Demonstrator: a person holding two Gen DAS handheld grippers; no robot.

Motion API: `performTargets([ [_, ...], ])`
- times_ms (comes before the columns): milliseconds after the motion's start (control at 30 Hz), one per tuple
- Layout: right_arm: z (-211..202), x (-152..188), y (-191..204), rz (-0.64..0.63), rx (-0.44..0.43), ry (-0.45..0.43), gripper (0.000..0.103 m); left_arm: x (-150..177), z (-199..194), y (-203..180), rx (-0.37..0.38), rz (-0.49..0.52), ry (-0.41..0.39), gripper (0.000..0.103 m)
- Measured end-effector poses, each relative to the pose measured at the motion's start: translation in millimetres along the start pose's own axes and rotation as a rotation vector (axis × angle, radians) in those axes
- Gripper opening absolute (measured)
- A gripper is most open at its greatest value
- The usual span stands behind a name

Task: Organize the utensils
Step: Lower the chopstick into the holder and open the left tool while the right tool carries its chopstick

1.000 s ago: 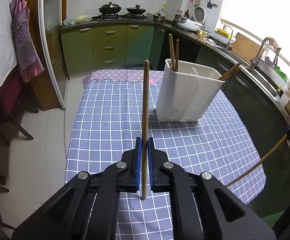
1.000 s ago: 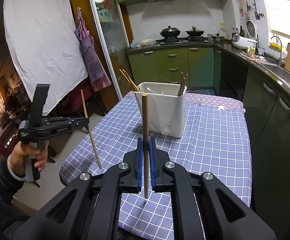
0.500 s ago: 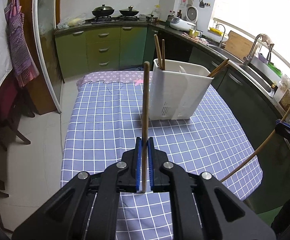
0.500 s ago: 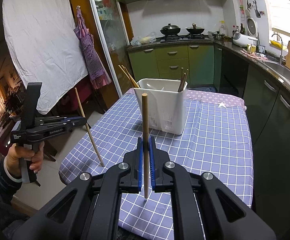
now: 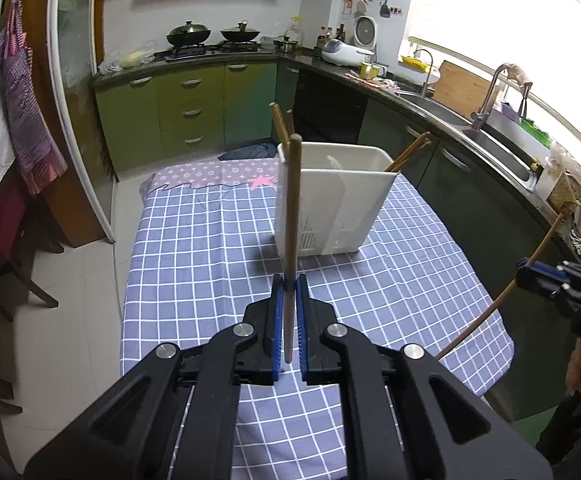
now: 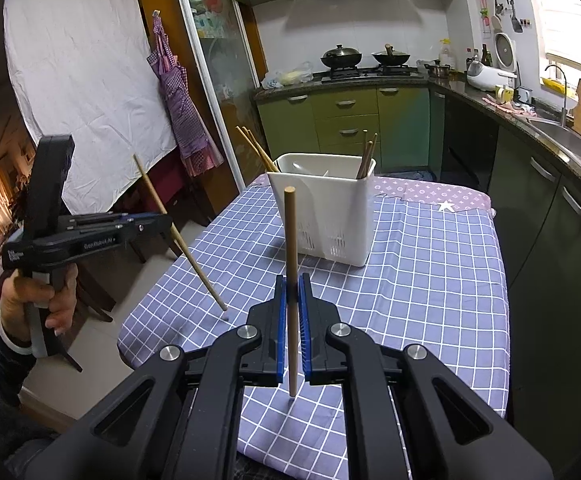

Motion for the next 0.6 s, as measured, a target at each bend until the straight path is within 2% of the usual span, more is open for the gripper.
performTargets([
  [167,1,0,-1,0.001,0.002,0.002,0.007,-16,-12,-13,0.013,0.029,-0.018,0.006],
  [367,2,0,-2,0.001,-0.001,0.006,0.007,-54,-33,-34,0.041,0.066,-0.047,0.006],
  [600,3,3,-9,0.009,-0.005,0.013,0.007,-118,-66,-49,0.016,0.062,-0.177,0.006],
])
Point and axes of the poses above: each gripper's, at about its wrist camera, not at the fingertips, and z roughly the way its jaws point, y to its left, x to its underside, the point moved 1 cm from there along z, roughly the way its jaws point, and after that the axes turned 7 degrees about y, right-handed, at the moved point
